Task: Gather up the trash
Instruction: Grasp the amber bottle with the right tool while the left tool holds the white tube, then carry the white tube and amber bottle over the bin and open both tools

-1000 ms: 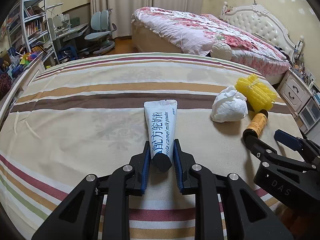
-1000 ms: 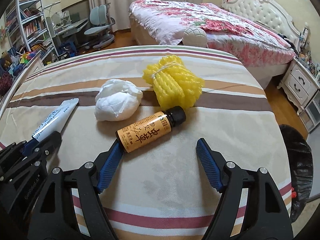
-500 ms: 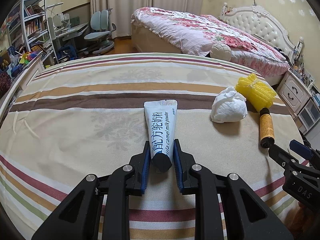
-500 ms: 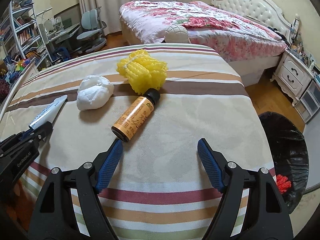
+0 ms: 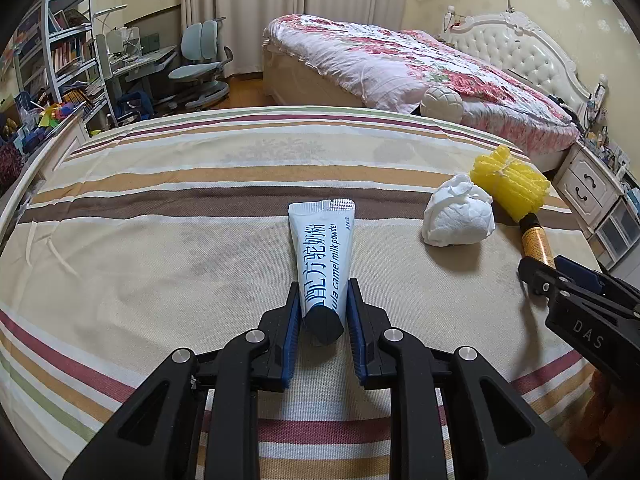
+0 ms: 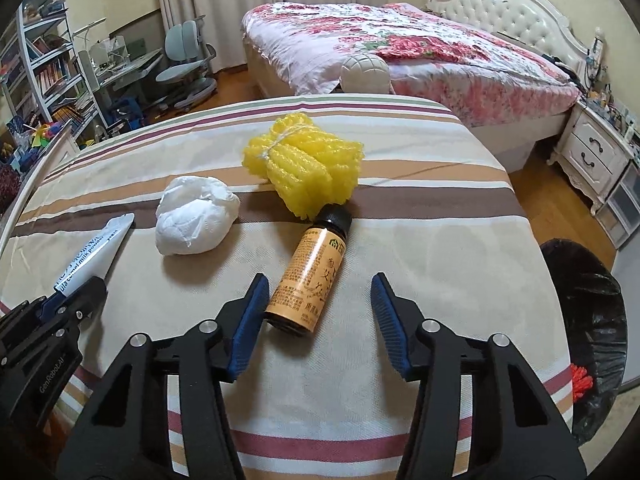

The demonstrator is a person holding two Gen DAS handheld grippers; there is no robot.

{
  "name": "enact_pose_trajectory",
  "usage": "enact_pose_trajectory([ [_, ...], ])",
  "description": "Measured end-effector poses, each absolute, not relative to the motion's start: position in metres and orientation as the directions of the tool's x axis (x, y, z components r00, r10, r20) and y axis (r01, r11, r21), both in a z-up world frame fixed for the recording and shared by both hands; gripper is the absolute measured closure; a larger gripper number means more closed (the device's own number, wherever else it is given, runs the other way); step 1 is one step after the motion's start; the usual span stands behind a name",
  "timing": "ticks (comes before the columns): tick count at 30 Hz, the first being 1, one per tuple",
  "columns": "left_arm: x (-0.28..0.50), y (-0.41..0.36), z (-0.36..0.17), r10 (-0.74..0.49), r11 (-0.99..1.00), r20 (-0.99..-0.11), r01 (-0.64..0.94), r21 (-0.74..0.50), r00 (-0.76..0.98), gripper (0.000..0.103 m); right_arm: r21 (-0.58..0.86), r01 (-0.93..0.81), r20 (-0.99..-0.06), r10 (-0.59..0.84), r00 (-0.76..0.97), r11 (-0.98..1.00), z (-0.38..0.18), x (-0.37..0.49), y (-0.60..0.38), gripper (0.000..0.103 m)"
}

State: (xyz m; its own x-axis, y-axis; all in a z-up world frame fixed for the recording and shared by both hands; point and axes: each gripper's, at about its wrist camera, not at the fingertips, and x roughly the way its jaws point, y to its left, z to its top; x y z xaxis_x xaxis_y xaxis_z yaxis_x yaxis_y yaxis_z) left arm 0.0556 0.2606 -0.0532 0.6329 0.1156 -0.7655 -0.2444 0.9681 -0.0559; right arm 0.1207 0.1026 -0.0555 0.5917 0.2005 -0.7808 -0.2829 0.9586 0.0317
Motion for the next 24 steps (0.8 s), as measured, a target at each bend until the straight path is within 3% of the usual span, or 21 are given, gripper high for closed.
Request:
enact_pose_trajectory([
  [5, 0.056, 0.260, -0.053, 0.115, 0.968, -0.765, -0.244, -0.056, 0.633, 0.080, 0.029, -0.294, -0.777, 0.206, 0.594, 0.955, -0.055, 0.117, 0.092, 0.079],
  [24, 0.048, 0.252, -0.049, 0.124, 0.968, -0.753, -0.245, -0.050, 0.646, 0.083, 0.059, -0.296, -0.764, 0.234, 0.601, 0.953, -0.050, 0.096, 0.061, 0.080],
])
